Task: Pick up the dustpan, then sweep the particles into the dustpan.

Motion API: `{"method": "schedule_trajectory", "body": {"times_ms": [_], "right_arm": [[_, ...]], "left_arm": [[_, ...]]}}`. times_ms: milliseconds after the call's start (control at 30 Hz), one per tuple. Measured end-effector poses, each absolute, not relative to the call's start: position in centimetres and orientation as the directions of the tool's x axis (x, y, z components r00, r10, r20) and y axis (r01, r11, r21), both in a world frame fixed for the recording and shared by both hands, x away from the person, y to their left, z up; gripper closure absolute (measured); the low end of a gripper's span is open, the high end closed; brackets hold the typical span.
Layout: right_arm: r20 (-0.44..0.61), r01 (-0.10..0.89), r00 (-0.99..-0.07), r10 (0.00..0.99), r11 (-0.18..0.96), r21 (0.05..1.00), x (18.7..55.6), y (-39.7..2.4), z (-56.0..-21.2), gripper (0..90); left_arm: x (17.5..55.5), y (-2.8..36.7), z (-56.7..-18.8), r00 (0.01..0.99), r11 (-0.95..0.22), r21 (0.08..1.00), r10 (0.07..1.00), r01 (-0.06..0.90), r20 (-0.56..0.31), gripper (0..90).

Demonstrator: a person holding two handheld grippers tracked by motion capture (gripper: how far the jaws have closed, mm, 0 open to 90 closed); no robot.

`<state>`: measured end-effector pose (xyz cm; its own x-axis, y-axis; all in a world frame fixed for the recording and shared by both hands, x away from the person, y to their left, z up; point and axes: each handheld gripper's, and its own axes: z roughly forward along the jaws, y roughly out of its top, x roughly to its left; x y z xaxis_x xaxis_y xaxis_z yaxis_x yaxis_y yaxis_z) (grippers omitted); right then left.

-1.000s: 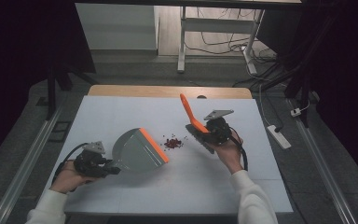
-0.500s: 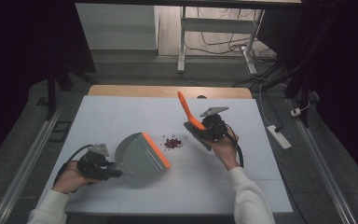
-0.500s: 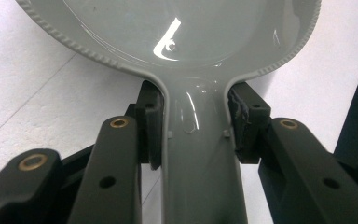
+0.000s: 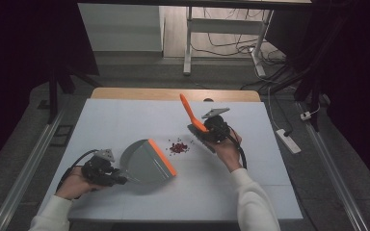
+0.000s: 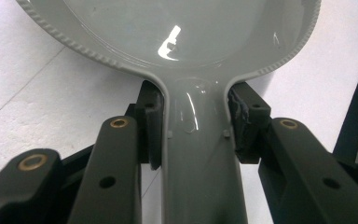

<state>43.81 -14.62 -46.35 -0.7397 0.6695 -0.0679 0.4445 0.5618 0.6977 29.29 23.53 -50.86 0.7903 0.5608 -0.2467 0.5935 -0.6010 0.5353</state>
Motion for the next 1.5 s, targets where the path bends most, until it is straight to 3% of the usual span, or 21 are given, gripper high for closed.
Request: {"method": "schedule_trajectory", "body": {"times_ms": [1500], "right_arm": [[-0.087,0.449,-0.765,0.638,0.626,0.637,44.4,-11.8,-48.8,69.7]], "left_arm": [[29.8,22.5,-51.4,0.788,-0.616,0.509,0.56,0.601,-0.254,61.9]]}}
